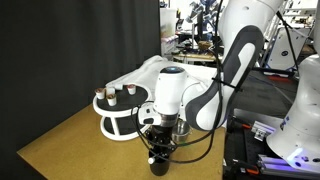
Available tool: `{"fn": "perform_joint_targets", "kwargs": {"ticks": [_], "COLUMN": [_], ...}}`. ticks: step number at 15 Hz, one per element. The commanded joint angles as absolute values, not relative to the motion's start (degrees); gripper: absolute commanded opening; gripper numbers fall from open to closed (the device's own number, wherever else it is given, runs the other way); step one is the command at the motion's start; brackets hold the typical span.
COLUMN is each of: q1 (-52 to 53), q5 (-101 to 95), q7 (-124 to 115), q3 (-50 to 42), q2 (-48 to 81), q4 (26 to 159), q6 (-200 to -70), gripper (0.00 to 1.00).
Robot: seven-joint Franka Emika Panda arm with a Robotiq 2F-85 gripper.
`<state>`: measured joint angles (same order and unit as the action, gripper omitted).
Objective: Put the black marker in the black mug cup
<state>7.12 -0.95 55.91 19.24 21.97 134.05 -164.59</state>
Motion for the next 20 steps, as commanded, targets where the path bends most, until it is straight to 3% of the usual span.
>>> {"fn": "perform_joint_targets", "kwargs": {"ticks": [1,5,11,12,13,20], "q1": [6.1,6.6,8.5,8.8,9.1,9.3], "q5": [-2.6,-3.2,-7.6,-8.5,-9.4,-10.1], "q7": [54.3,53.1,48.5,47.5,46.7,45.3], "q3": [19.9,19.6,18.3,18.1,18.0,18.5], "q2": [22.4,21.7,19.6,19.0,18.4,13.6], "q4": [133.8,134.3,134.3,134.2,134.0,133.5], "q6": [-164.0,-163.7,-161.5,-160.8,-160.2,-155.0], "gripper": [0.62,0.91,0.92,0.68,0.53,0.02]}}
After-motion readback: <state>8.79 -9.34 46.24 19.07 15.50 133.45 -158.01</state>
